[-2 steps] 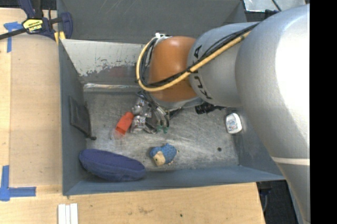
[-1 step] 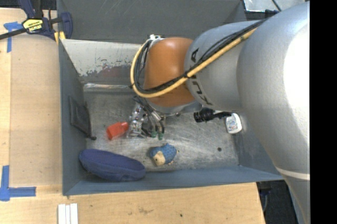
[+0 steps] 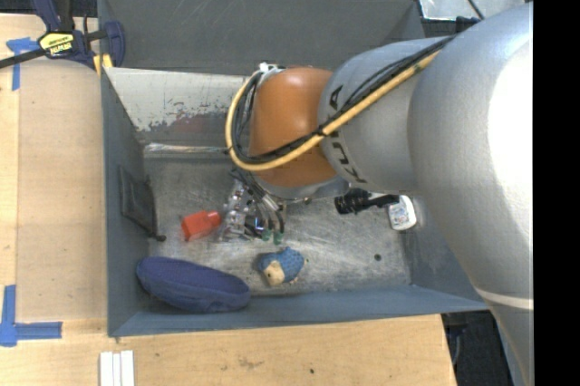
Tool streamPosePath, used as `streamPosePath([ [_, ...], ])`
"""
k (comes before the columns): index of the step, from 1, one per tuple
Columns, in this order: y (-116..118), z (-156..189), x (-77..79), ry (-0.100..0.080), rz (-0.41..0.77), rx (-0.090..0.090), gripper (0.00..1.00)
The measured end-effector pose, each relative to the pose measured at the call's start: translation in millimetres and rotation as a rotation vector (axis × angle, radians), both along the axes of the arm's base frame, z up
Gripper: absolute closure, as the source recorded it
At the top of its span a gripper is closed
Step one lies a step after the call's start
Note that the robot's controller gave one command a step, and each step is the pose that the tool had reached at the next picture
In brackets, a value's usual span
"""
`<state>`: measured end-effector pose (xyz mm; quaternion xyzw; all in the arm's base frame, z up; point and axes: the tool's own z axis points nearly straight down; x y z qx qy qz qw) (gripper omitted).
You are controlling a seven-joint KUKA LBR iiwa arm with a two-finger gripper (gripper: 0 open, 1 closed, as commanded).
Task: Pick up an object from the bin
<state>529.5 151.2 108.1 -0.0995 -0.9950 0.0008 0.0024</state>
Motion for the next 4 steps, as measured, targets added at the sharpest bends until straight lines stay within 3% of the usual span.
streamPosePath([
  [1, -0.1, 1.4, 1.3, -0.004, -0.001, 0.001, 0.0],
  [2, 17.2, -34.8, 19.7, -0.009, -0.15, 0.002, 0.0],
  [3, 16.8, -31.4, 24.9, -0.028, -0.151, 0.006, 1.0],
  [4, 19.5, 1.6, 36.2, -0.011, -0.175, 0.002, 1.0],
])
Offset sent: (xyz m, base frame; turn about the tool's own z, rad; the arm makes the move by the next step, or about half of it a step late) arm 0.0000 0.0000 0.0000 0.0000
